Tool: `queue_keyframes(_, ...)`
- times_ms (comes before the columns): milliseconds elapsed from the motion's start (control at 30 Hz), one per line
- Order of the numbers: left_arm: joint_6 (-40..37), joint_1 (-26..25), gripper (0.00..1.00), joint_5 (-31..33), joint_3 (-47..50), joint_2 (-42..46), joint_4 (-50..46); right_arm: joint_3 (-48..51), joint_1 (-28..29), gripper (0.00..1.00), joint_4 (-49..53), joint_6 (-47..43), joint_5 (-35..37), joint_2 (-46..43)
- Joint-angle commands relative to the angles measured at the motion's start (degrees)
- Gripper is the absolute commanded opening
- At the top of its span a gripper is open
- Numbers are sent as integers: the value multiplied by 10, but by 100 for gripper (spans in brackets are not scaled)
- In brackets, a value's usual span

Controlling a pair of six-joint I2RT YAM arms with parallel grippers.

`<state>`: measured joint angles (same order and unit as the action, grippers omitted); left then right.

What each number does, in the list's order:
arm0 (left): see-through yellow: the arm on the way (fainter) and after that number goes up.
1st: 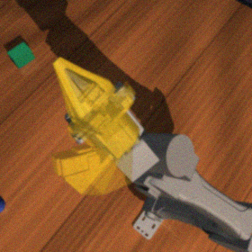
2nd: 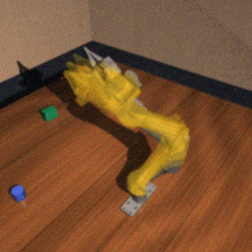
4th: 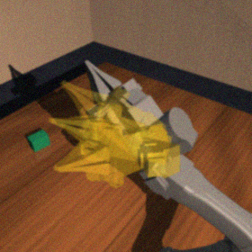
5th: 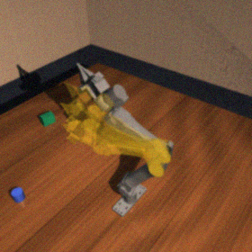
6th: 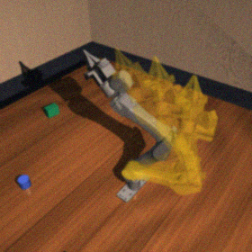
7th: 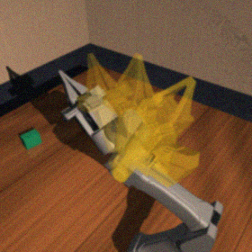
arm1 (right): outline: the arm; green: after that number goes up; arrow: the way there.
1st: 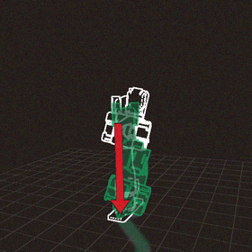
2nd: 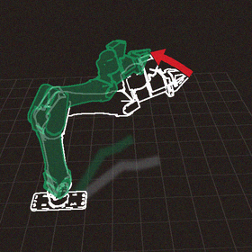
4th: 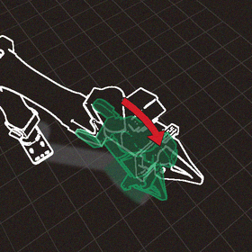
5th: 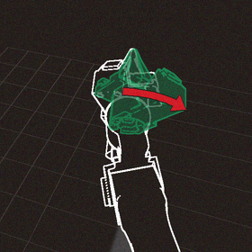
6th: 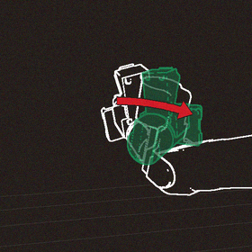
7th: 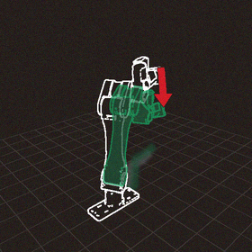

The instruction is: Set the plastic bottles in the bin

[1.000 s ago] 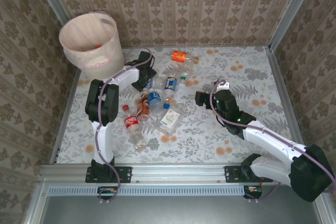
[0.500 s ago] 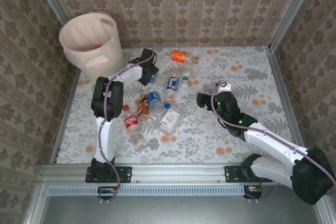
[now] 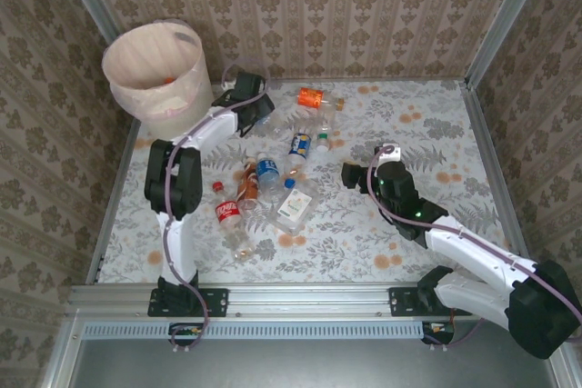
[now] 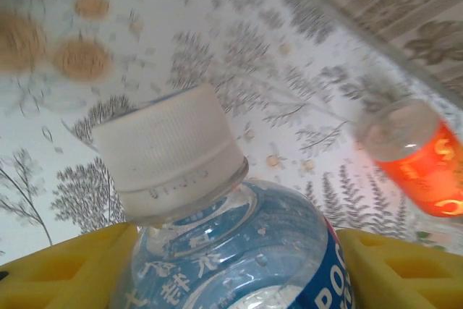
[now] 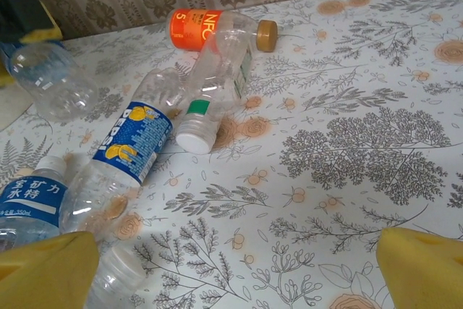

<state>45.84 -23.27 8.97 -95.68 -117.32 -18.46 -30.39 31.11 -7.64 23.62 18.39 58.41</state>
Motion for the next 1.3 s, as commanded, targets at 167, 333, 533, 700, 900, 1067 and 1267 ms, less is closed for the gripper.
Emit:
queue_keyframes(167,-151,-18,53,41,17,96,19,11,-4,100,-49,-22,-38,-15)
queue_keyframes(333,-184,-22,53,15,22,130,23,12,-4,100,-68,-27,-69,-13)
queue_keyframes(533,-230,-25,53,-1,22,170,24,14,-3,100,-93,-32,-97,-9)
queue_keyframes(700,-265,-25,53,-9,14,203,19,13,-3,100,-102,-31,-104,-9)
queue_keyframes(900,-322,-25,53,-7,-19,240,-11,13,-2,100,-117,-33,-116,-8)
queue_keyframes(1067,-377,-21,53,19,-41,275,-22,4,-2,100,-127,-39,-120,3)
queue_keyframes(1267,-432,6,54,51,-60,300,-20,-17,-2,100,-133,-45,-132,35)
